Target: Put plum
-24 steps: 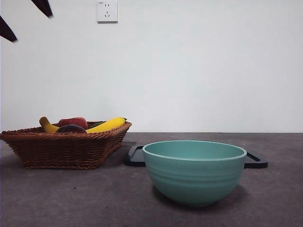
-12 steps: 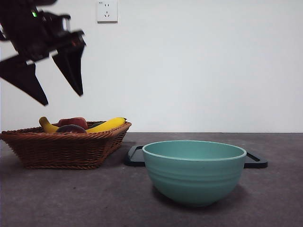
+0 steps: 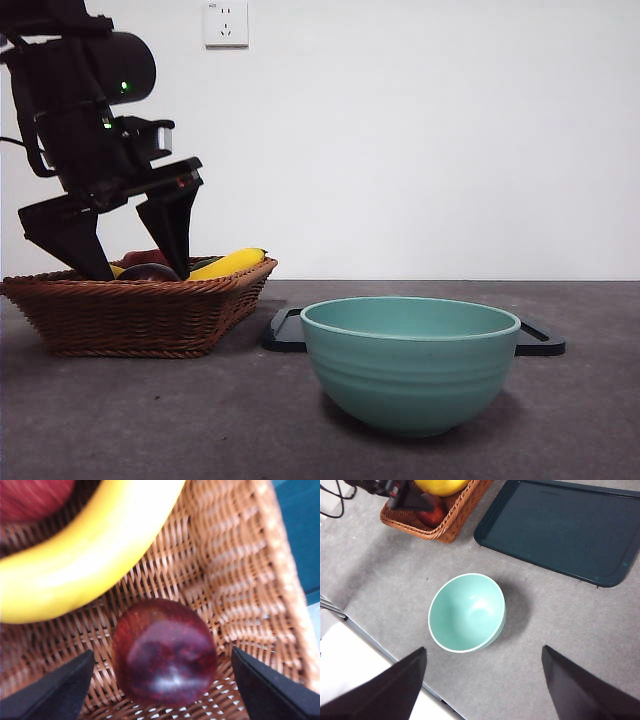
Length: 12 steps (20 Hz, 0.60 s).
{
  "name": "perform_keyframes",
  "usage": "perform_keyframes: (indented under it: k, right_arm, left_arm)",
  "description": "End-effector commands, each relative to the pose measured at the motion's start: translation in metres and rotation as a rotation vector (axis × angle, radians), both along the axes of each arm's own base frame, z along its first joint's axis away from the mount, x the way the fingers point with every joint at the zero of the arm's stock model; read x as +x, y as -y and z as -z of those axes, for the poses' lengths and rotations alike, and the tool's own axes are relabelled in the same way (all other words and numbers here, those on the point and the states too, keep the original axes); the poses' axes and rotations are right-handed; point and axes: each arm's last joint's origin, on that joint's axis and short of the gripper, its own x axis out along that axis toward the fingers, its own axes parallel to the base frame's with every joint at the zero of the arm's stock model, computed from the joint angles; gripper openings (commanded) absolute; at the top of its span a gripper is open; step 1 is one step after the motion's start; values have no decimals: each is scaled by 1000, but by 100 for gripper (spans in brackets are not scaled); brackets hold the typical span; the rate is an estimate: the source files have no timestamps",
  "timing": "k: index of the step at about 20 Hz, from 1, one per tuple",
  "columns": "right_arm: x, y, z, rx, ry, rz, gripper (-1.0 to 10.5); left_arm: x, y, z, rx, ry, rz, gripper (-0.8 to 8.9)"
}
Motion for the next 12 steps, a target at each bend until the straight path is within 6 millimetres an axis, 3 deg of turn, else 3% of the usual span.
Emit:
perform_keyframes:
  k: [1,5,12]
  right_arm:
    - [1,-1,-5,10,17,-2,369]
    - [1,-1,-5,10,18,-2,369]
    - [0,-1,-5,10,19,-2,369]
  left_arm:
    - [6,5,2,3,9,15,435]
    - [8,8,8,22,6,14,431]
    - [7,12,10,26,-5,23,308]
